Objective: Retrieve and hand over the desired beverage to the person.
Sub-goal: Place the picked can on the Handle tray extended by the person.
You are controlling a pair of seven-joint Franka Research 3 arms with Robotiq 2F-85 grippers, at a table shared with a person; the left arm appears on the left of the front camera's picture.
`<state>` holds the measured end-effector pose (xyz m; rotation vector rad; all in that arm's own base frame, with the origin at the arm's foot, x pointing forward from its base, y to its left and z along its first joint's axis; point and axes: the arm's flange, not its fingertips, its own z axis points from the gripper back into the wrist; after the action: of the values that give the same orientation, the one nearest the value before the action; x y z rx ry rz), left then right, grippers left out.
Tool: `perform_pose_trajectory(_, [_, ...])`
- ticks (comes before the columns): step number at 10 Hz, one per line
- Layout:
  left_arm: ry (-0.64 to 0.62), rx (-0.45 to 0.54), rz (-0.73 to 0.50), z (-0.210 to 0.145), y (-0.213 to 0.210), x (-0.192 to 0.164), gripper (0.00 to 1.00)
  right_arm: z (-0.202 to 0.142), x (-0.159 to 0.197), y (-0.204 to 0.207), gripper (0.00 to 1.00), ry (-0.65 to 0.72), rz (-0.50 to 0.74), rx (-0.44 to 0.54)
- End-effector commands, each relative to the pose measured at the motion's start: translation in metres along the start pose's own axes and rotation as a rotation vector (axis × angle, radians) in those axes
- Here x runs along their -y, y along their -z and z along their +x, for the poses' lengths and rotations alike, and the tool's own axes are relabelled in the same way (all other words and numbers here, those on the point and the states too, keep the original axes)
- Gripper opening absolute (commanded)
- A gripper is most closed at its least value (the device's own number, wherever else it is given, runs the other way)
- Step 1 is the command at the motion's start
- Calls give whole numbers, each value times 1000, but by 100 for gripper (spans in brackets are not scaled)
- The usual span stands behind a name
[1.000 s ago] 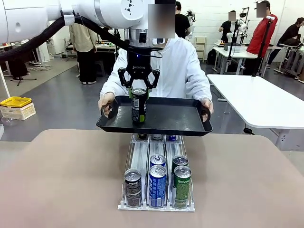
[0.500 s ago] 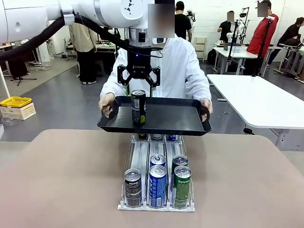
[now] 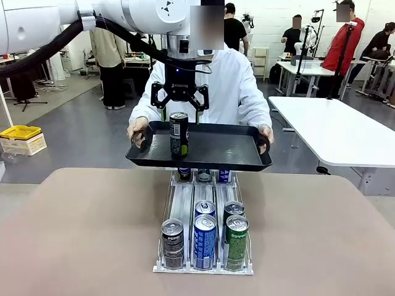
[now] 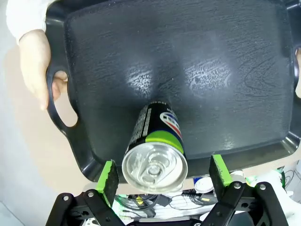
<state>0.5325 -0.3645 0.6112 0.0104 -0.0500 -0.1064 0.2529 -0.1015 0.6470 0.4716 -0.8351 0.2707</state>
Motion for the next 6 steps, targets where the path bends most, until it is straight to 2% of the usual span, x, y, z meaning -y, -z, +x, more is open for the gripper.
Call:
perform_pose_trajectory(1, [6, -18, 34, -29, -26, 6, 100, 0, 1, 2, 100, -1, 15, 1])
perform_pose_trajectory(2, [22, 17, 69, -68, -42, 7, 100, 0, 1, 2, 100, -1, 15, 1])
perform_pose_trajectory(4, [112, 34, 38, -140, -54, -1, 100, 0, 1, 2, 100, -1, 15, 1])
perform_pose_trajectory(6, [170, 38, 15, -183, -46, -16, 100, 0, 1, 2, 100, -1, 15, 1])
